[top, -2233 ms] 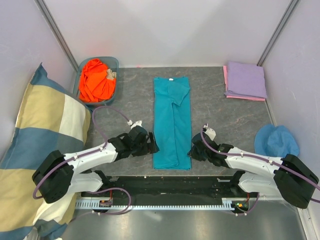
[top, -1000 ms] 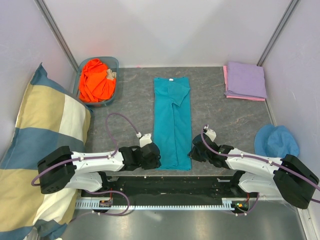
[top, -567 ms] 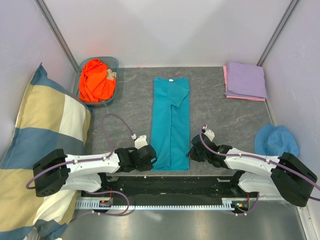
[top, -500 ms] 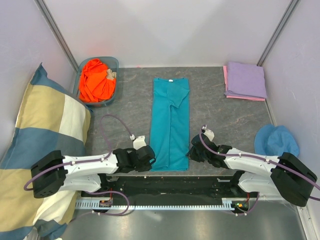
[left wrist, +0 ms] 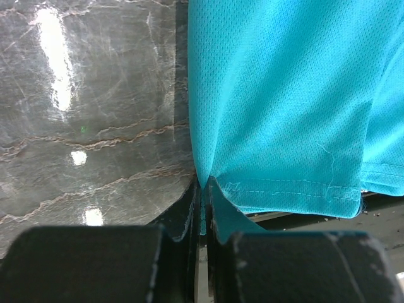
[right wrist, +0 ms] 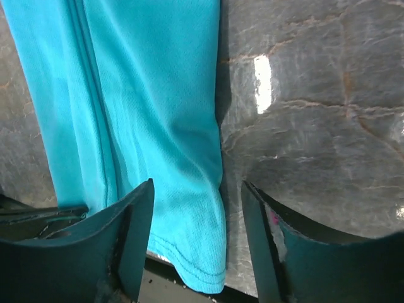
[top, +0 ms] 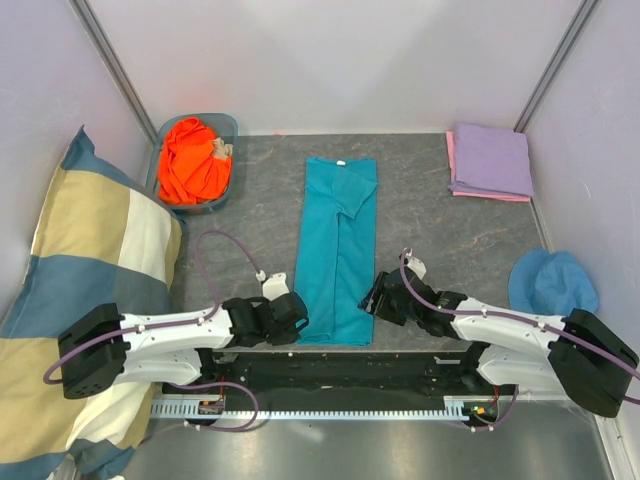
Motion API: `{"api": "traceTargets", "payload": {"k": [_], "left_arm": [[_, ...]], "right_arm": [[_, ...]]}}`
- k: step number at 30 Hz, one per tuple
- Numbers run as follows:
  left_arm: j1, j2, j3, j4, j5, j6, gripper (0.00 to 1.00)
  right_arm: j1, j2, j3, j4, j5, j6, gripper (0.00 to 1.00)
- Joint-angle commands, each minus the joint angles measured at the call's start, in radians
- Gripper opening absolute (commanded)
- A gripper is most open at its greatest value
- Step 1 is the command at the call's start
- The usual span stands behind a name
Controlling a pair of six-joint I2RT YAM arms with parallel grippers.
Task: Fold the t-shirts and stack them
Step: Rotate the tshirt 90 degrees, then grab the bottom of the folded rectangular tshirt with both arms
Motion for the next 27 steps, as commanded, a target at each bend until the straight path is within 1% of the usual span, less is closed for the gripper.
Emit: {"api": "traceTargets", "payload": {"k": [1,4,9,11,15,19,21,22,23,25,27], "left_arm": [[-0.005,0.044,0.019,-0.05,-0.025,0.015,0.08],[-0.008,0.056,0.023,-0.034,-0.016,0.017,0.08],[-0.011,0.067,0.024,-0.021,-0.009,0.018,0.08],[-0.012,0.07,0.026,-0.021,-0.007,0.021,0.08],[-0.012,0.067,0.027,-0.021,-0.007,0.025,0.08],[-0.012,0.052,0.021,-0.022,-0.007,0.022,0.08],[-0.014,0.05,0.016,-0.021,-0.007,0.021,0.07],[-0.014,0.05,0.016,-0.022,-0.006,0.021,0.07],[-0.014,0.049,0.013,-0.022,-0.006,0.02,0.07],[-0.014,0.047,0.012,-0.021,-0.002,0.018,0.07],[-0.014,0.046,0.009,-0.021,-0.002,0.021,0.07]], "right_arm": [[0.029,-0.056,-0.023,-0.046,0.012,0.019,0.66],[0.066,-0.099,-0.02,-0.083,0.026,0.051,0.66],[0.165,-0.139,-0.02,-0.12,0.071,0.134,0.61],[0.22,-0.136,-0.013,-0.126,0.091,0.158,0.6],[0.293,-0.101,-0.007,-0.131,0.135,0.229,0.57],[0.374,-0.064,0.005,-0.158,0.202,0.292,0.57],[0.399,-0.057,0.013,-0.215,0.245,0.344,0.57],[0.426,-0.062,0.023,-0.247,0.3,0.37,0.57],[0.437,-0.077,0.029,-0.313,0.333,0.39,0.57],[0.462,-0.1,0.039,-0.376,0.391,0.448,0.57],[0.469,-0.151,0.031,-0.433,0.408,0.474,0.57]]}}
